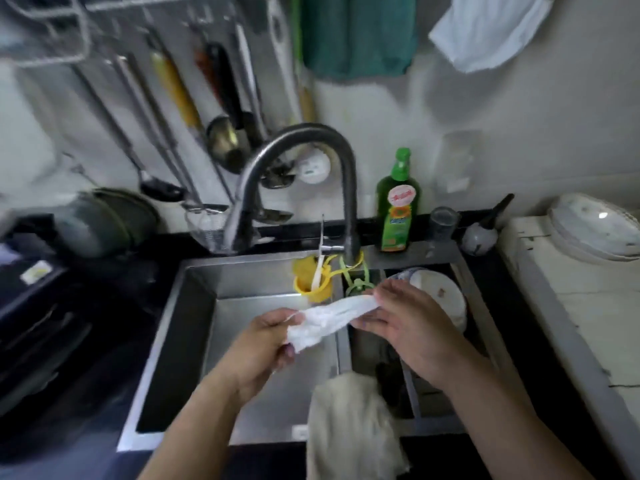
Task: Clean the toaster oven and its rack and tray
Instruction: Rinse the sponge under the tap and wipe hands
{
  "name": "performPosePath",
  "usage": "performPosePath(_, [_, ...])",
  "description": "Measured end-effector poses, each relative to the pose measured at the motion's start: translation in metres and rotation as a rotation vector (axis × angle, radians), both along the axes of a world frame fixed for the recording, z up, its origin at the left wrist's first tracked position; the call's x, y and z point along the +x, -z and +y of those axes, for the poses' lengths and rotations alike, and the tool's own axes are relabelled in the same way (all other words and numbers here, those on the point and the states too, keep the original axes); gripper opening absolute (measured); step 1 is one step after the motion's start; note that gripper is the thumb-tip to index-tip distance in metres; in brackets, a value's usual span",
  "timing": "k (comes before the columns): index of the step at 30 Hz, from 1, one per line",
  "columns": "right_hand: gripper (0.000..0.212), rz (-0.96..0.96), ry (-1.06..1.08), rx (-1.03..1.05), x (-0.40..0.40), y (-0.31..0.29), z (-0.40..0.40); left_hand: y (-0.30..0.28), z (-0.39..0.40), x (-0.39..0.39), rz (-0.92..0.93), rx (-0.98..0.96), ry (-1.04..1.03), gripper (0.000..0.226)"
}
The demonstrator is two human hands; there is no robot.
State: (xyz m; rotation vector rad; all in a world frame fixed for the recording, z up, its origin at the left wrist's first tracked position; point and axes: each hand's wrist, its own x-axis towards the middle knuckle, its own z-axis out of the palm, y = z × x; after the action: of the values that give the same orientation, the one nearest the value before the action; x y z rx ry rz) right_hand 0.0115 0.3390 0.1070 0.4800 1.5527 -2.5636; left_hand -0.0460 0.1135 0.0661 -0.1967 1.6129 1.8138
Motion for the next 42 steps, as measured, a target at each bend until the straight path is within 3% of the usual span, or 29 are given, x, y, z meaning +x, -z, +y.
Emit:
performPosePath(2, [0.021, 0.035, 0.026, -0.126, -0.003, -0.012, -0.042, -0.002, -0.055, 0.008, -0.005, -0.025, 0.006, 0.03])
performPosePath(5, [0.022, 0.078, 0.07, 0.11, -0.008, -0.025, -0.095, -0.009, -0.116, 0.022, -0.04, -0.142, 0.091, 0.037])
performPosePath(7, [0.018, 0.085, 0.0, 0.347, -0.009, -0.033, -0.125, -0.016, -0.137, 0.031, 0.163, -0.445, 0.196, 0.035])
performPosePath(8, [0.017, 0.083, -0.057, 0.435, -0.008, -0.034, -0.138, -0.018, -0.14, 0.035, 0.305, -0.489, 0.125, 0.028])
performPosePath(10, [0.017, 0.069, -0.132, 0.522, -0.007, -0.04, -0.161, -0.032, -0.134, 0.046, 0.507, -0.278, -0.065, 0.025])
performPosePath(12, [0.019, 0.045, -0.13, 0.538, -0.005, -0.049, -0.178, -0.043, -0.123, 0.056, 0.678, -0.146, 0.017, 0.055])
performPosePath(14, [0.017, -0.004, -0.134, 0.502, -0.004, -0.057, -0.186, -0.038, -0.11, 0.064, 0.831, -0.251, 0.123, 0.071])
performPosePath(16, [0.017, -0.038, -0.16, 0.465, -0.003, -0.066, -0.186, -0.027, -0.102, 0.062, 0.901, -0.369, 0.033, 0.063])
performPosePath(19, [0.02, -0.029, -0.061, 0.67, -0.01, -0.073, -0.168, -0.028, -0.104, 0.05, 0.843, -0.409, -0.142, 0.039])
performPosePath(22, [0.025, 0.002, 0.04, 0.855, -0.019, -0.074, -0.143, -0.038, -0.119, 0.039, 0.871, -0.463, -0.151, 0.023])
performPosePath(24, [0.024, 0.023, 0.067, 0.727, -0.023, -0.068, -0.135, -0.042, -0.128, 0.029, 0.811, -0.373, -0.136, 0.014])
performPosePath(27, [0.021, 0.04, 0.006, 0.354, -0.026, -0.055, -0.132, -0.047, -0.137, 0.008, 0.574, -0.124, -0.141, 0.019])
performPosePath(30, [0.031, 0.047, -0.185, 0.24, -0.026, -0.044, -0.128, -0.063, -0.141, -0.004, 0.386, 0.061, -0.071, 0.017])
performPosePath(32, [0.04, 0.013, -0.336, 0.457, -0.027, -0.045, -0.129, -0.073, -0.145, -0.014, 0.45, -0.024, -0.015, 0.016])
performPosePath(35, [0.025, 0.109, -0.381, 1.167, -0.036, -0.069, -0.131, -0.095, -0.153, -0.028, 0.818, -0.48, 0.18, 0.018])
performPosePath(37, [0.014, 0.348, -0.103, 1.332, -0.033, -0.083, -0.142, -0.109, -0.151, -0.021, 1.232, -0.621, 0.077, 0.021])
performPosePath(39, [0.013, 0.674, 0.289, 1.408, -0.024, -0.068, -0.152, -0.097, -0.149, -0.005, 1.635, -0.589, -0.101, 0.008])
performPosePath(40, [0.015, 0.731, 0.252, 1.543, -0.016, -0.044, -0.158, -0.072, -0.148, 0.002, 1.693, -0.678, -0.033, 0.005])
performPosePath(41, [0.018, 0.686, -0.007, 1.673, -0.005, -0.014, -0.166, -0.038, -0.149, 0.009, 1.592, -0.825, 0.179, 0.006])
performPosePath(42, [0.021, 0.431, -0.388, 1.699, 0.008, 0.019, -0.172, 0.0, -0.151, 0.019, 1.328, -1.0, 0.422, 0.007])
